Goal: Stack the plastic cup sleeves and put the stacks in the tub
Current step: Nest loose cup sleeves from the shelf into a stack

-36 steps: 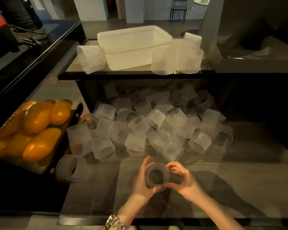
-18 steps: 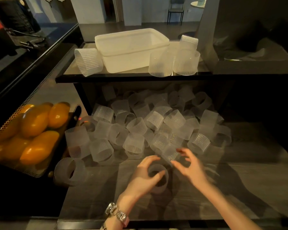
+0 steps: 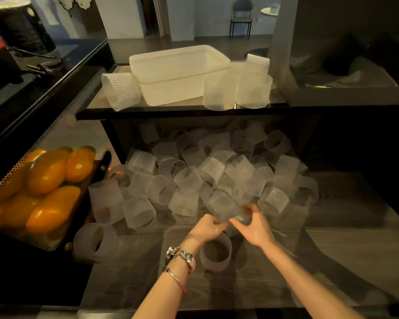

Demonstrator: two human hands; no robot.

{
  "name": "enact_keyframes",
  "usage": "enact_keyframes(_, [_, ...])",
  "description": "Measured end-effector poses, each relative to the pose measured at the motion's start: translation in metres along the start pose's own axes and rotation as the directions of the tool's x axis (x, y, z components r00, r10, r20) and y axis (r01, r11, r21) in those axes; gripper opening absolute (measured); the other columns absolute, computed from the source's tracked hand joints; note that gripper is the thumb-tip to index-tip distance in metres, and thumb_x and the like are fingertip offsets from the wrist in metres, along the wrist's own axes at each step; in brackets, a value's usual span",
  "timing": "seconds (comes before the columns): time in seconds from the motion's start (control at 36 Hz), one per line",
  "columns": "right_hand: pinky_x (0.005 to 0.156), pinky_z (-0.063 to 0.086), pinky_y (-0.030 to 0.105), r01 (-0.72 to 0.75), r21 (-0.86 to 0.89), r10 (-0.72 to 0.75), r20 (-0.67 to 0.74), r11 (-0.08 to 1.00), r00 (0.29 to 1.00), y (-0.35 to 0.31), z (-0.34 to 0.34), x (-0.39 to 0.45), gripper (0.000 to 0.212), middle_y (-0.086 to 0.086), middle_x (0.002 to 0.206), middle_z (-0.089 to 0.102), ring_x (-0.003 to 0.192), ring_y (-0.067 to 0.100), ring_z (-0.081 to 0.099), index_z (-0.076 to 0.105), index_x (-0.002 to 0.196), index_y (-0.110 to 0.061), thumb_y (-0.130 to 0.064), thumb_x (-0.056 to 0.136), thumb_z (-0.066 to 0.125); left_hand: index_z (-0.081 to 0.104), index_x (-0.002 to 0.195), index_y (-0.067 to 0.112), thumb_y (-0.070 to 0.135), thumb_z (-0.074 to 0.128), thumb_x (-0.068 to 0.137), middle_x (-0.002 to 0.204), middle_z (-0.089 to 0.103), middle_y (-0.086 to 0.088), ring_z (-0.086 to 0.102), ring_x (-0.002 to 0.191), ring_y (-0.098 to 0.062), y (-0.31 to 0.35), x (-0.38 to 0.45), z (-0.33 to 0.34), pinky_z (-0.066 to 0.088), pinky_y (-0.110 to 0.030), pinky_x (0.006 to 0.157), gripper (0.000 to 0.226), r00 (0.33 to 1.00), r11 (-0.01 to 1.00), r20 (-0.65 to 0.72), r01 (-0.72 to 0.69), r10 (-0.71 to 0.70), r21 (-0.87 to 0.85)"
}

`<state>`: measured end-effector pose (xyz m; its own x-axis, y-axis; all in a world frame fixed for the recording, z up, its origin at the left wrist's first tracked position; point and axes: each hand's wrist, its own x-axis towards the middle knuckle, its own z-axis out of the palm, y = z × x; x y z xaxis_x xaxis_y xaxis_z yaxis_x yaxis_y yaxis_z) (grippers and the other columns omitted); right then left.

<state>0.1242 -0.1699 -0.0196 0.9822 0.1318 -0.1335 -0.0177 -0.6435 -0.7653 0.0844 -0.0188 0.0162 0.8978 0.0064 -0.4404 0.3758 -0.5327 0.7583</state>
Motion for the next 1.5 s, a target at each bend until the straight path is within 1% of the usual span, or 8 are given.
enact_keyframes(0.14, [0.093, 0.047, 0.034, -0.064, 0.160, 0.058, 0.043, 0.985, 0.997, 0.003, 0.006, -0.004, 0.073, 0.005, 0.116, 0.059, 0.109, 0.023, 0.058, 0.040, 0.127, -0.010, -0.021, 0.068, 0.081, 0.067, 0.081, -0.001, 0.024, 0.057, 0.091, 0.050, 0.046, 0.008, 0.040, 0.042, -0.001, 0.000, -0.003, 0.005, 0.030, -0.012, 0.045, 0.029, 0.999, 0.993, -0.042, -0.012, 0.007, -0.117])
enact_keyframes(0.33, [0.095, 0.046, 0.031, -0.054, 0.293, -0.010, 0.212, 0.955, 0.977, 0.004, 0.008, -0.005, 0.097, 0.004, 0.124, 0.047, 0.116, 0.020, 0.051, 0.029, 0.139, -0.014, -0.003, 0.059, 0.084, 0.055, 0.099, 0.003, 0.010, 0.064, 0.086, 0.082, 0.057, -0.002, 0.054, 0.071, -0.006, -0.016, -0.003, 0.007, 0.044, -0.008, 0.060, 0.018, 0.971, 0.912, -0.227, -0.023, -0.077, -0.410])
enact_keyframes(0.47, [0.104, 0.041, 0.041, 0.097, 0.237, -0.144, 0.191, 0.967, 0.971, 0.004, 0.012, -0.008, 0.074, 0.004, 0.120, 0.043, 0.121, 0.023, 0.048, 0.044, 0.121, -0.016, -0.003, 0.060, 0.083, 0.053, 0.116, -0.005, -0.006, 0.066, 0.080, 0.107, 0.060, -0.016, 0.059, 0.083, -0.009, -0.033, -0.004, 0.002, 0.050, -0.009, 0.068, 0.038, 0.971, 0.814, -0.203, -0.018, -0.123, -0.580])
enact_keyframes(0.61, [0.101, 0.044, 0.034, 0.032, 0.329, -0.112, 0.228, 0.944, 0.967, 0.004, 0.021, -0.018, 0.078, 0.006, 0.121, 0.057, 0.115, 0.015, 0.055, 0.042, 0.126, -0.011, -0.007, 0.061, 0.085, 0.052, 0.126, -0.001, 0.004, 0.062, 0.086, 0.122, 0.058, -0.012, 0.055, 0.114, -0.019, -0.040, -0.003, 0.001, 0.048, -0.016, 0.080, 0.041, 0.977, 0.824, -0.145, 0.047, -0.155, -0.564])
enact_keyframes(0.78, [0.096, 0.041, 0.020, 0.020, 0.358, -0.107, 0.225, 0.934, 0.968, 0.004, 0.021, -0.016, 0.076, -0.005, 0.115, 0.055, 0.113, 0.010, 0.052, 0.044, 0.122, -0.014, -0.003, 0.060, 0.085, 0.052, 0.128, 0.007, 0.010, 0.048, 0.096, 0.124, 0.059, -0.011, 0.057, 0.109, -0.015, -0.043, -0.004, -0.001, 0.051, -0.015, 0.070, 0.033, 0.989, 0.818, -0.053, 0.082, -0.136, -0.569])
enact_keyframes(1.0, [0.073, 0.047, 0.006, -0.050, 0.449, -0.048, 0.204, 0.892, 0.978, -0.010, 0.007, -0.009, 0.067, -0.015, 0.104, 0.054, 0.092, -0.008, 0.054, 0.045, 0.118, -0.019, 0.005, 0.066, 0.079, 0.042, 0.136, 0.004, 0.004, 0.062, 0.086, 0.133, 0.052, -0.013, 0.049, 0.124, -0.021, -0.029, -0.015, -0.007, 0.039, -0.037, 0.106, 0.053, 0.990, 0.849, -0.126, -0.118, 0.061, -0.515])
enact_keyframes(1.14, [0.075, 0.051, 0.012, -0.004, 0.489, -0.091, 0.170, 0.872, 0.981, -0.033, -0.011, -0.021, 0.062, -0.011, 0.104, 0.060, 0.093, 0.000, 0.059, 0.050, 0.118, -0.017, -0.001, 0.067, 0.080, 0.048, 0.118, 0.021, 0.002, 0.080, 0.068, 0.120, 0.058, 0.001, 0.056, 0.107, -0.004, -0.025, -0.026, -0.013, 0.045, -0.013, 0.086, 0.063, 0.949, 0.863, -0.251, -0.283, 0.189, -0.419])
enact_keyframes(1.5, [0.083, 0.045, 0.010, 0.095, 0.404, -0.246, 0.340, 0.910, 0.908, -0.041, -0.013, -0.061, 0.070, -0.006, 0.111, 0.059, 0.102, -0.003, 0.058, 0.051, 0.110, -0.027, -0.006, 0.054, 0.088, 0.048, 0.114, 0.029, 0.008, 0.088, 0.057, 0.113, 0.060, 0.013, 0.057, 0.103, 0.009, -0.049, -0.079, 0.015, 0.040, -0.005, 0.086, 0.073, 0.906, 0.879, -0.395, -0.308, 0.153, -0.365])
